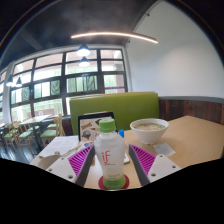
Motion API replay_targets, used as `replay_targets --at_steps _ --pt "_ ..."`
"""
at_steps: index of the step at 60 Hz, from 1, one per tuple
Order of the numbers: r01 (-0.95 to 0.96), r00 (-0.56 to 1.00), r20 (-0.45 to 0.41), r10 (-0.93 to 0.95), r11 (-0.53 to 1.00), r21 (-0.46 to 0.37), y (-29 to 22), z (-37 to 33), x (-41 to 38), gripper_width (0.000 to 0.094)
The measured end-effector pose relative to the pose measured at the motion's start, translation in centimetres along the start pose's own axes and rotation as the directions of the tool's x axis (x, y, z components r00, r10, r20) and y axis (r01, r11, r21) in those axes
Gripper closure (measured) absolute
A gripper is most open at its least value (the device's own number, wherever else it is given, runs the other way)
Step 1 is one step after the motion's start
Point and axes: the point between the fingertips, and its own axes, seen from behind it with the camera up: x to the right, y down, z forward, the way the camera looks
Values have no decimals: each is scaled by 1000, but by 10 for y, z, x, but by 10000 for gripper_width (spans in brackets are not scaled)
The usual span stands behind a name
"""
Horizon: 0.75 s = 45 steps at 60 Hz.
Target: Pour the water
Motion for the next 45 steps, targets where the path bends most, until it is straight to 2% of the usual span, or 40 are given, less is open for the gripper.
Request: replay_targets --at_steps 2,4,13,29,36,45 --pt "-7 1000 9 7 1000 -14 0 -7 -2 109" --pt "-5 1000 8 6 1000 -24 0 -13 -2 88" --pt "36 999 2 -36 998 -45 -6 -65 2 105" --pt "90 996 -11 -91 995 -52 -1 -198 1 100" --pt "84 996 13 -83 995 -47 4 -249 0 97" --pt "57 998 34 -56 997 -42 11 -277 5 98"
